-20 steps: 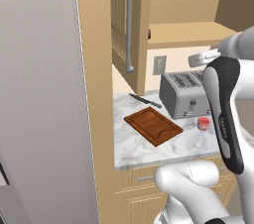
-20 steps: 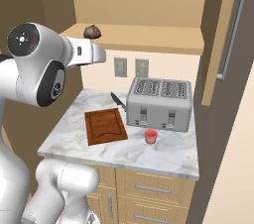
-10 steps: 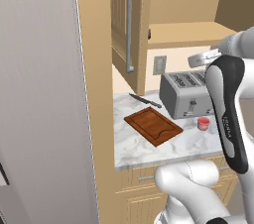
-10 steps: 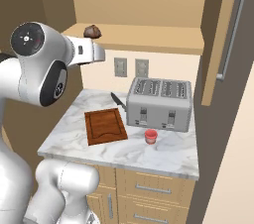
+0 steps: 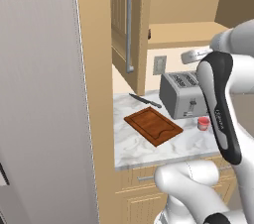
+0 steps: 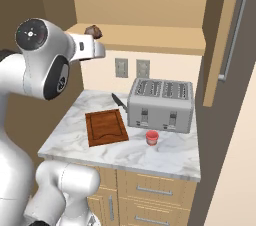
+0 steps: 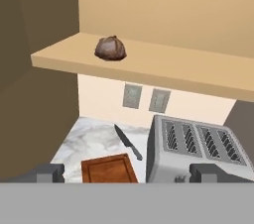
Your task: Pick the bread, place it on the cutting board, pick the jam, place it on the counter, and close the cabinet.
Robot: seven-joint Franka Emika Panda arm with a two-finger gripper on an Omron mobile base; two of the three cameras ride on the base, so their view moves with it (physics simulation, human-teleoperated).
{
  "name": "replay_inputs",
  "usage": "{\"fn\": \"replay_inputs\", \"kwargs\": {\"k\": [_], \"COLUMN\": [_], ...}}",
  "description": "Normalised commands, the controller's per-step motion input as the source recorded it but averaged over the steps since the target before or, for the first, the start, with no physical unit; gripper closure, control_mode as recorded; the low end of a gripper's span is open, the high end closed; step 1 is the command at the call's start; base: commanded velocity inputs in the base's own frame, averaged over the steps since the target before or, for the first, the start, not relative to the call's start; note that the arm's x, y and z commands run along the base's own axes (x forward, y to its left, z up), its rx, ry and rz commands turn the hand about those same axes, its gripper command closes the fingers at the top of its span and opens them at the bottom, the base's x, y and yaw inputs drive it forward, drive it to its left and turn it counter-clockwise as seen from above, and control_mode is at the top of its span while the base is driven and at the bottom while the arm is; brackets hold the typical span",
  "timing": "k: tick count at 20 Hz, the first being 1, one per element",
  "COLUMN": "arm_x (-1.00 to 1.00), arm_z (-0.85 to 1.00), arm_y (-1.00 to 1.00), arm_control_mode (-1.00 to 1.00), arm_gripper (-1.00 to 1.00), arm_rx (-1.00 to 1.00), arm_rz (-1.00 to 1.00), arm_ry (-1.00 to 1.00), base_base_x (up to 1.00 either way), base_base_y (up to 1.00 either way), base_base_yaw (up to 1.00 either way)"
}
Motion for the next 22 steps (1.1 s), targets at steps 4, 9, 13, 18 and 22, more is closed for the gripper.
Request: {"fn": "replay_inputs", "kwargs": {"k": [4, 9, 13, 18, 22], "arm_x": [0.23, 0.25, 0.34, 0.36, 0.38], "arm_z": [0.01, 0.01, 0.0, 0.0, 0.0], "arm_y": [0.22, 0.18, 0.12, 0.06, 0.04], "arm_control_mode": [-1.0, -1.0, -1.0, -1.0, -1.0], "arm_gripper": [-1.0, -1.0, -1.0, -1.0, -1.0], "arm_rx": [0.01, 0.02, 0.02, 0.02, 0.02], "arm_rz": [0.0, 0.0, 0.0, 0.0, 0.0], "arm_ry": [0.0, 0.0, 0.02, 0.03, 0.03], "base_base_x": [0.0, 0.0, 0.0, 0.0, 0.0], "base_base_y": [0.0, 0.0, 0.0, 0.0, 0.0], "base_base_yaw": [0.0, 0.0, 0.0, 0.0, 0.0]}}
